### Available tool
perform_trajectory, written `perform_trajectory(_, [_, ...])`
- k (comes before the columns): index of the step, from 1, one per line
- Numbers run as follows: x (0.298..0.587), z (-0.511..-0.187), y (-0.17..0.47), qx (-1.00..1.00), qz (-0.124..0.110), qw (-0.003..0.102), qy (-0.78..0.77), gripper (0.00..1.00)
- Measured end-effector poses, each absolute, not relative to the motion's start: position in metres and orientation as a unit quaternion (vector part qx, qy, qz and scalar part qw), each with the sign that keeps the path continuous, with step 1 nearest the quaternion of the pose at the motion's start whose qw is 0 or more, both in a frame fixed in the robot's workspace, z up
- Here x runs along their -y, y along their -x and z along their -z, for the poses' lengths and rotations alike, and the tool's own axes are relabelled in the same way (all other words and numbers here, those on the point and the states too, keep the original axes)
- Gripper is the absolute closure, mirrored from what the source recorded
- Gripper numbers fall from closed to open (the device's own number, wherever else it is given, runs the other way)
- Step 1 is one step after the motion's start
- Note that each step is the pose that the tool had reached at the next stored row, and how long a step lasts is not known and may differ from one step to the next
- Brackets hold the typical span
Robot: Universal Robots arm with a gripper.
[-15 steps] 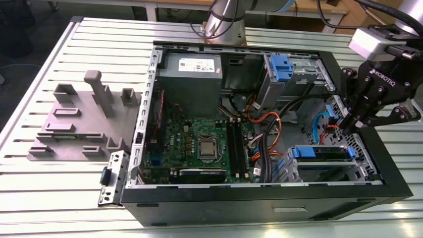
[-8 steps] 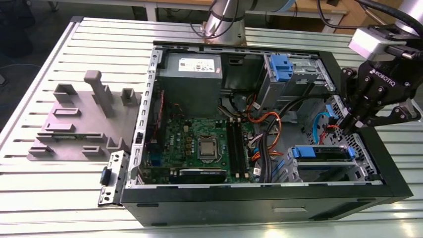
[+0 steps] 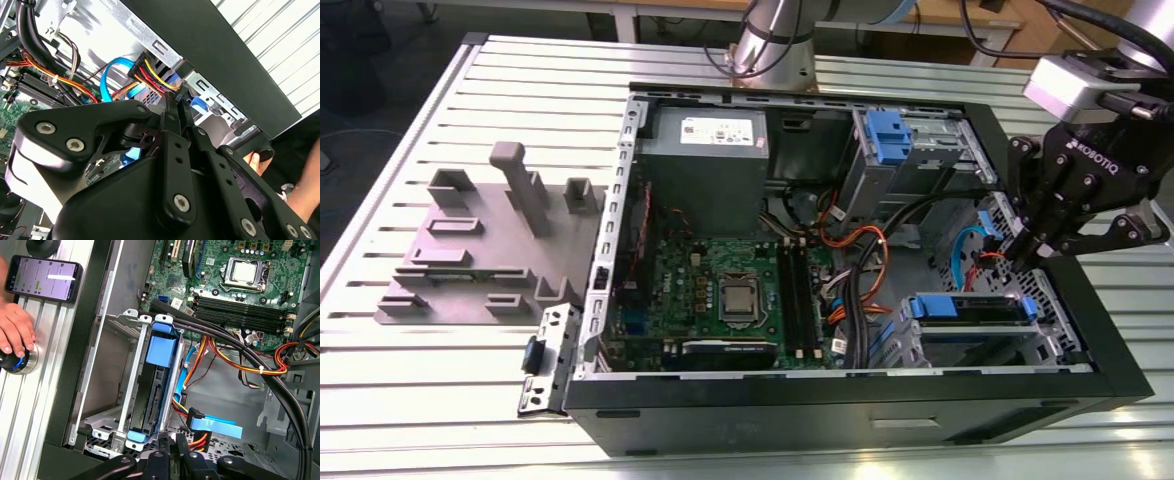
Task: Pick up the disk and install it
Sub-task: 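Insert the first disk wire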
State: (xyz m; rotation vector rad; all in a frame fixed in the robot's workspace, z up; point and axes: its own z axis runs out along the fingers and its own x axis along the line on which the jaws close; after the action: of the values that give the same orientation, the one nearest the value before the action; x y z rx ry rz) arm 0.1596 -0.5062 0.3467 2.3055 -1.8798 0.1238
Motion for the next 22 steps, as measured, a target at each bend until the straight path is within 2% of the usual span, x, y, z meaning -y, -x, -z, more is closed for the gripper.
perform_trajectory(15, [0.507, -0.347, -0.153, 0.630, -0.041, 0.082, -0.771, 0.83])
perform_trajectory(22, [0.517, -0.345, -0.152, 0.630, -0.040, 0.080, -0.772, 0.83])
